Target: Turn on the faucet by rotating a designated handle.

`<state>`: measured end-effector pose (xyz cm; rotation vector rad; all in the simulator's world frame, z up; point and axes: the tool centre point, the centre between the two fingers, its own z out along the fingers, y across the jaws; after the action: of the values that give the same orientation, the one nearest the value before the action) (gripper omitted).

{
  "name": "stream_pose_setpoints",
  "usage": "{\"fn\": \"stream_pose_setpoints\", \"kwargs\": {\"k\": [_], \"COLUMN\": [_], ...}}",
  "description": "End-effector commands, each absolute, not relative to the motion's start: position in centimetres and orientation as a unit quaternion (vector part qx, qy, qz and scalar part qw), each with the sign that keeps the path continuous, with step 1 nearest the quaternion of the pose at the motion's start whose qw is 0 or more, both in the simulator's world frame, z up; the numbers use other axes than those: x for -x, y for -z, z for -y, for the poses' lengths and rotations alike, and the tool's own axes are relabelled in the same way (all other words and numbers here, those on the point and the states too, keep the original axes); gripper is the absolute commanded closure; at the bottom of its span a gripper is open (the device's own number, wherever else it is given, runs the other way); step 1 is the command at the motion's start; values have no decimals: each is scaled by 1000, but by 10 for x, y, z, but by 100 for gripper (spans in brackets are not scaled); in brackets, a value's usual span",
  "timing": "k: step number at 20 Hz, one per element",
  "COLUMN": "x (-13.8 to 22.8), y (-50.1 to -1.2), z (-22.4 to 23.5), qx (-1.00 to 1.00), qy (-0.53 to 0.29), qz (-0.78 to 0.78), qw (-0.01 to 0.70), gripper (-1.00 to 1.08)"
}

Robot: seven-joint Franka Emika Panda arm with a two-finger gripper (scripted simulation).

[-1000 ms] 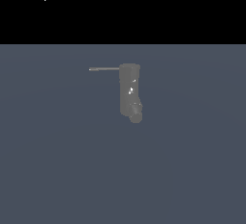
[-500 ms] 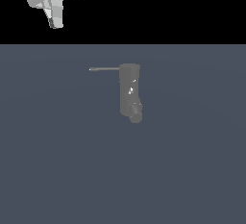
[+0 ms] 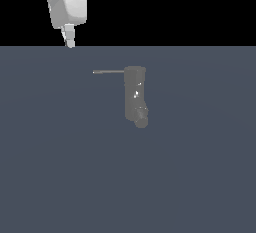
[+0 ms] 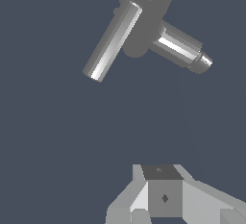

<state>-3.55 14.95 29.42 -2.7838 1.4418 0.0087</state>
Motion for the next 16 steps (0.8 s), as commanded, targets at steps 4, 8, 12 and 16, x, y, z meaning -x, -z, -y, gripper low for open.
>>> {"fn": "stream_pose_setpoints", "kwargs": {"k": [4, 8, 12, 16], "x": [2, -24, -50, -72], "y": [-273, -256, -239, -224], "z": [-148, -143, -135, -127], "qx": [860, 836, 809, 785], "qy": [-2, -1, 0, 0], "qz": [-510, -549, -587, -620], "qw": [3, 2, 0, 0], "gripper": [108, 108, 108, 108]}}
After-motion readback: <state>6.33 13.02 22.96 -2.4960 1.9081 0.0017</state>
